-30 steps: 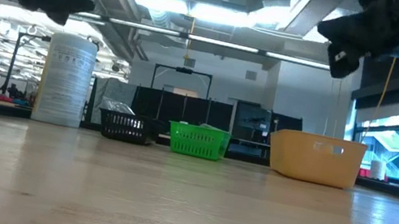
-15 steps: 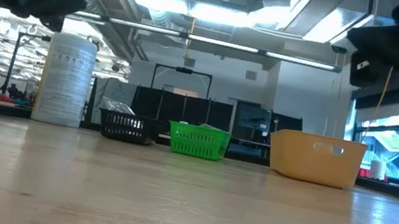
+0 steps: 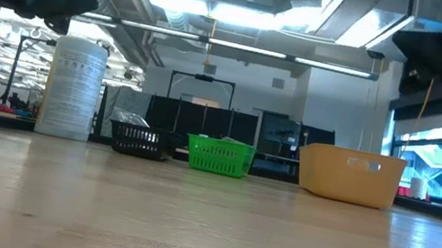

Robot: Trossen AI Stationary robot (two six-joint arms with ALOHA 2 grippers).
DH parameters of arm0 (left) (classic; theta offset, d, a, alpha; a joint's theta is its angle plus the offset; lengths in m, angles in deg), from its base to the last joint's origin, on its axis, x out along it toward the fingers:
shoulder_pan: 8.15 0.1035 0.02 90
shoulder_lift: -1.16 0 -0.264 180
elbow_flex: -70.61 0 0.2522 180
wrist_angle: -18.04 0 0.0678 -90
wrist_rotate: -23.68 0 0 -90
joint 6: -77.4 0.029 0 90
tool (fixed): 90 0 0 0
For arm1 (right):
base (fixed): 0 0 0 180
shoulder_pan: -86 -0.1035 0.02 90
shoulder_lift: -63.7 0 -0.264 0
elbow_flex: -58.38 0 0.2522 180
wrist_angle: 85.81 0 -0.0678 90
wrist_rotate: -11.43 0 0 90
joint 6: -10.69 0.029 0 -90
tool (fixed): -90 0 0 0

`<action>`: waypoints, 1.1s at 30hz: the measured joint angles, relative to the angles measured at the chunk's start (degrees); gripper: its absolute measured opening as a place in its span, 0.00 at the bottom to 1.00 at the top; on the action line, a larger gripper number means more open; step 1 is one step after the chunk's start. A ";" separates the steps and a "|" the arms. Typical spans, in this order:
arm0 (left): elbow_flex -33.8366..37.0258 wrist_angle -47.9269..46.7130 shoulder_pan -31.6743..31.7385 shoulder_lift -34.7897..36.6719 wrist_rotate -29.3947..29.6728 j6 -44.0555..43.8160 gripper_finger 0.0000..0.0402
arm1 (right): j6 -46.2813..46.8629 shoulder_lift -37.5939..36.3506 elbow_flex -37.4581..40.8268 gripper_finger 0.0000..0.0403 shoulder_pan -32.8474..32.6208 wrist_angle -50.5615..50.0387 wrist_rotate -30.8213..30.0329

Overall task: Pick & Place Travel size toiletries
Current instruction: Return to Home Position

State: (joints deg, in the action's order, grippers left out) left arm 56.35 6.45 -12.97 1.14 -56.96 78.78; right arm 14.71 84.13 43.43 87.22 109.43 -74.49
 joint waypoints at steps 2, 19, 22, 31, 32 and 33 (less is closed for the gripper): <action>0.00 0.18 0.00 0.00 0.79 0.01 0.00 | -0.30 -1.91 0.00 0.05 1.00 -0.78 -0.01; -0.89 -2.00 0.00 -0.09 3.44 -3.58 0.00 | 7.37 -8.73 0.22 0.03 4.80 -22.46 2.78; -0.79 -1.60 0.00 -0.09 3.39 -3.36 0.00 | 7.52 -8.71 0.24 0.06 4.80 -23.09 -0.05; -0.74 -1.51 0.00 -0.11 3.03 -3.21 0.00 | 7.96 -8.71 0.24 0.09 4.80 -23.11 -1.73; -0.72 -1.51 0.00 -0.11 2.96 -3.21 0.00 | 7.93 -8.71 0.24 0.09 4.80 -23.11 -1.73; -0.72 -1.51 0.00 -0.11 2.96 -3.21 0.00 | 7.55 -8.71 0.24 0.09 4.80 -23.10 -1.73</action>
State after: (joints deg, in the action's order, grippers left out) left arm 55.63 4.94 -12.97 1.04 -54.01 75.57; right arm 22.26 75.42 43.67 92.02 86.34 -76.22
